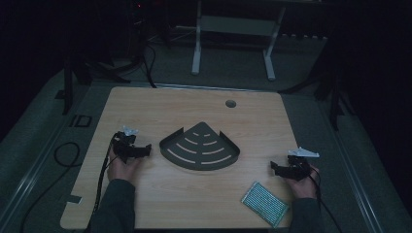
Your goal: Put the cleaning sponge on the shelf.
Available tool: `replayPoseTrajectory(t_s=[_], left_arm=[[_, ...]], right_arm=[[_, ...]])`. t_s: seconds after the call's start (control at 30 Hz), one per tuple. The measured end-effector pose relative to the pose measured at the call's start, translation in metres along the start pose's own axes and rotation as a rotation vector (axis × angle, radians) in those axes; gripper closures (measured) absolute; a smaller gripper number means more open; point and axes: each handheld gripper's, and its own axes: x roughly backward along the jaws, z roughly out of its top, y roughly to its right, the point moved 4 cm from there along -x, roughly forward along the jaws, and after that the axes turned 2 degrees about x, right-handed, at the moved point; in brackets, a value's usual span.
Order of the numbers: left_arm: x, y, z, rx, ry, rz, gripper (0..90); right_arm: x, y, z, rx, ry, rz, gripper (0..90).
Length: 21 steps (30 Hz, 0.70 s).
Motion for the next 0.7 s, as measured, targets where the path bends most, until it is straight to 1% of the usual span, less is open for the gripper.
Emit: replayPoseTrajectory(t_s=[0.07,0.13,0.17,0.2,0.27,0.37,0.5,0.57,0.6,0.63,0.7], left_arm=[[0.0,0.0,0.0,0.0,0.001,0.0,6.1],[0.0,0.0,0.0,0.001,0.001,0.0,6.1],[0.0,0.0,0.0,0.001,0.001,0.0,6.1],[0.0,0.0,0.0,0.001,0.001,0.0,6.1],[0.0,0.0,0.0,0.001,0.001,0.0,6.1],[0.0,0.0,0.0,0.001,0.001,0.0,6.1],[0.0,0.0,0.0,0.001,0.001,0.0,6.1],[0.0,0.0,0.0,0.001,0.001,0.0,6.1],[0.0,0.0,0.0,0.001,0.001,0.0,6.1],[0.0,0.0,0.0,0.001,0.001,0.0,6.1],[0.0,0.0,0.0,0.001,0.001,0.0,6.1]], right_arm=[[0.001,0.001,0.0,0.011,-0.011,0.013,16.8],[0.001,0.001,0.0,0.011,-0.011,0.013,16.8],[0.001,0.0,0.001,0.016,-0.019,0.019,19.2],[0.005,-0.001,0.001,0.04,-0.029,0.036,24.1],[0.007,-0.002,0.001,0.062,-0.036,0.03,26.1],[0.013,-0.004,0.001,0.076,-0.036,0.023,30.8],[0.026,-0.006,0.005,0.096,-0.027,0.04,44.4],[0.034,-0.008,0.007,0.119,-0.025,0.046,52.1],[0.043,-0.011,0.009,0.136,-0.02,0.058,59.3],[0.043,-0.011,0.009,0.136,-0.02,0.058,59.3],[0.052,-0.014,0.009,0.151,-0.015,0.071,65.1]])
